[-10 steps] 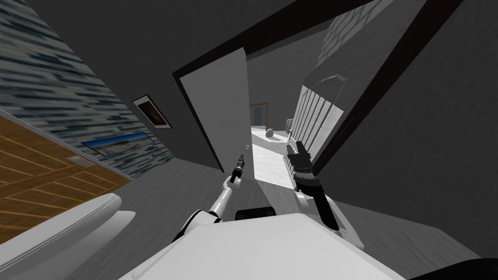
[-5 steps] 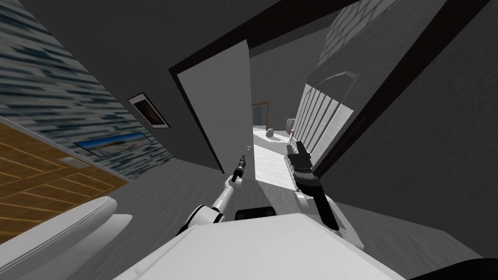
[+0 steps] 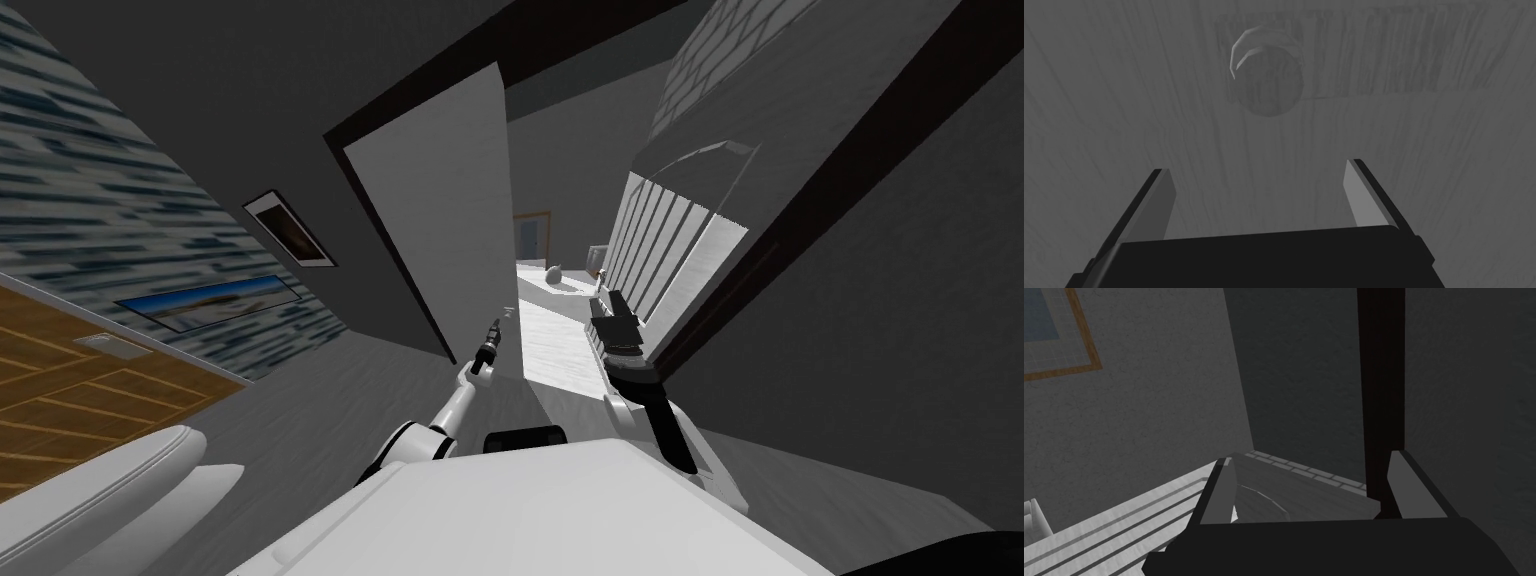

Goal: Push the door open

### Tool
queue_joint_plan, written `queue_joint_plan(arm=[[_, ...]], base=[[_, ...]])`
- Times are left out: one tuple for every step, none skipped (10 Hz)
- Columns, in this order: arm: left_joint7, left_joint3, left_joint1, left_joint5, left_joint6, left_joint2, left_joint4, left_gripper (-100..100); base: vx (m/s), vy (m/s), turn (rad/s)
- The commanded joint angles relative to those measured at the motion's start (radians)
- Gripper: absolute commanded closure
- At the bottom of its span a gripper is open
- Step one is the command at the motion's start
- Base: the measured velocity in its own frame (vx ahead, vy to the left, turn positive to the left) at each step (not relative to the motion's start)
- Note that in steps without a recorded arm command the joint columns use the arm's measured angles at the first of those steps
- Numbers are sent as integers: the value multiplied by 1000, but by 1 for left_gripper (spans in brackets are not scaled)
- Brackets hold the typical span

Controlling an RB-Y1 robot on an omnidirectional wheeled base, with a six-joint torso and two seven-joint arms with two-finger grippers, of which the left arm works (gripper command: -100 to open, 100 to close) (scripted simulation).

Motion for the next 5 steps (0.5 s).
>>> queue_joint_plan(arm=[[-2, 4, -1, 1, -2, -1, 3, -100], [-3, 6, 0, 2, -3, -6, 4, -100], [-3, 7, 0, 2, -3, -14, 5, -100], [-4, 9, 0, 3, -4, -27, 7, -100], [-4, 8, 0, 2, -8, -21, 8, -100]], base=[[190, -80, -18], [197, -92, -23], [212, -67, -15], [196, -45, -23], [83, -21, -2]])
